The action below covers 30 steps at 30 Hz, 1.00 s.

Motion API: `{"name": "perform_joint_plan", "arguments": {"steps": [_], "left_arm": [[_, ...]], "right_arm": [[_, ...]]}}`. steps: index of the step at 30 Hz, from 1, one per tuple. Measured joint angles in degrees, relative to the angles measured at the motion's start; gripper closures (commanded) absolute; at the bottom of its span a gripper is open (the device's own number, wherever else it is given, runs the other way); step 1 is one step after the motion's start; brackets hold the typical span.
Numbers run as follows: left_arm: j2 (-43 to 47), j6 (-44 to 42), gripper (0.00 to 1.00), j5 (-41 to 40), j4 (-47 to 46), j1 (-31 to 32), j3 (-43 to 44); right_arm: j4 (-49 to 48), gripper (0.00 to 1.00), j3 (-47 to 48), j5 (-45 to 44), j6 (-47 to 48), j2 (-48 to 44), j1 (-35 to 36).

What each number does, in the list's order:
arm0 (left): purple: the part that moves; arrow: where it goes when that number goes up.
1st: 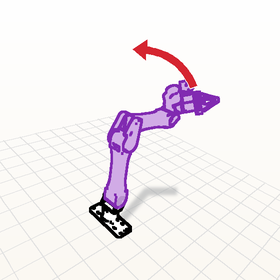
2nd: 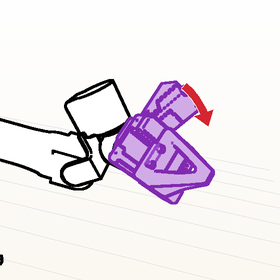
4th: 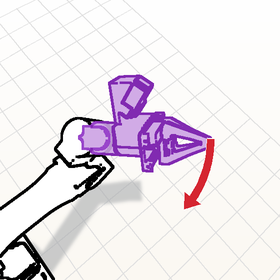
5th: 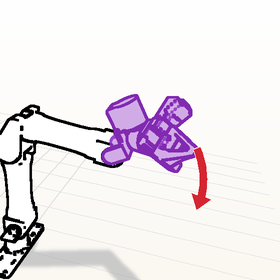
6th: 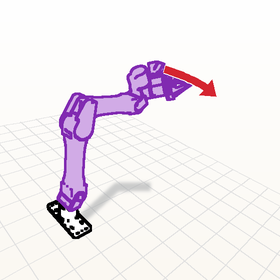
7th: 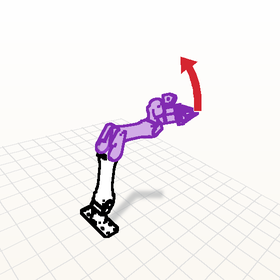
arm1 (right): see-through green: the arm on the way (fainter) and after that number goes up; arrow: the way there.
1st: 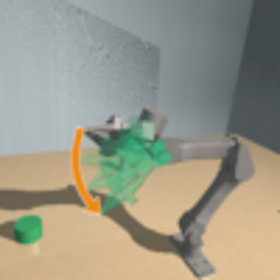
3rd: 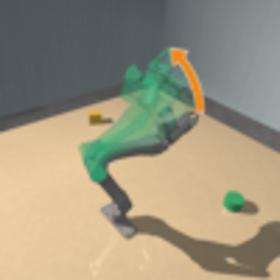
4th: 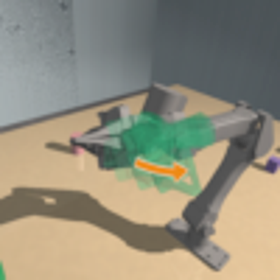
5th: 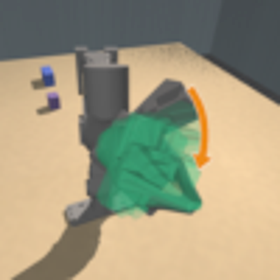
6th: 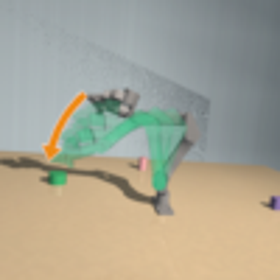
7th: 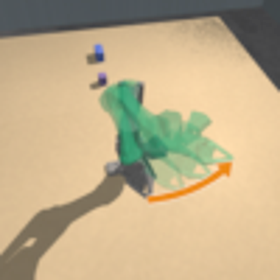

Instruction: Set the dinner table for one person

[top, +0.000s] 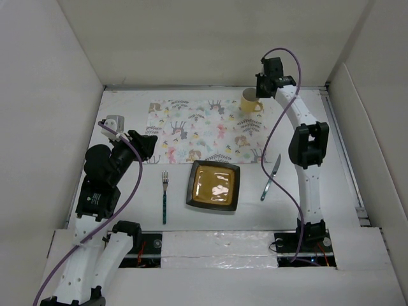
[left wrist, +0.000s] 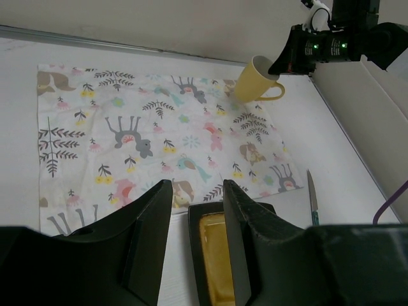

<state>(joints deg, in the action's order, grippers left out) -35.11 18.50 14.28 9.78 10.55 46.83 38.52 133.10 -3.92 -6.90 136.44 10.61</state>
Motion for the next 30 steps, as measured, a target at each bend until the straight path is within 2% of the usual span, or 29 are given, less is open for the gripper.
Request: {"name": "perform_joint_plan", "arguments": {"steps": [10,11,14,15,18,19,21,24,27,30], "left_arm": [[-0.09,0.00,0.65,-0.39,0.00,0.00,-0.35],[-0.20,0.00,0.65,-0.39,-0.02,0.00,-0.35],[-0.35,0.00,0.65,-0.39,0.00,0.00,-0.35],[-0.35,0.00,0.65,-0.39,-0.02,0.00,-0.35],[-0.39,0.00,0.65,-0.37,-0.02,-0.11,-0.35],[-0.39,0.00,0.65,-0.37,0.00,-0.15,-0.37],[-0.39,0.00,0.65,-0.35,-0.02,-0.15,-0.35],[-0.37,0.00,0.65,-0.35,-0.02,-0.15,-0.37],[-0.37,0.00,0.65,-0.35,-0.02,-0.15,-0.37],[-0.33,0.00,0.65,-0.28,-0.04,-0.15,-0.37]], "right_arm": [[-0.61,1.00,1.73,-0.33,-0.26,2.16,-1.22],[-0.68,0.98,1.75,-0.35,-0.33,2.43,-1.25],[-0.81,0.83,1.75,-0.33,-0.46,3.08,-1.40],[-0.83,0.72,1.64,-0.22,-0.59,3.17,-1.44],[-3.30,0.58,0.59,0.59,-1.11,3.08,-1.70],[-4.15,0.57,0.26,0.98,-1.18,3.06,-1.73],[-4.70,0.50,0.11,1.66,-1.81,2.95,-1.92],[-4.83,0.43,0.11,2.67,-1.99,2.32,-2.29],[-4.72,0.42,-0.20,3.96,-2.12,0.35,-2.80],[-6.43,0.42,-5.49,4.83,-2.14,-5.66,-3.10]]}}
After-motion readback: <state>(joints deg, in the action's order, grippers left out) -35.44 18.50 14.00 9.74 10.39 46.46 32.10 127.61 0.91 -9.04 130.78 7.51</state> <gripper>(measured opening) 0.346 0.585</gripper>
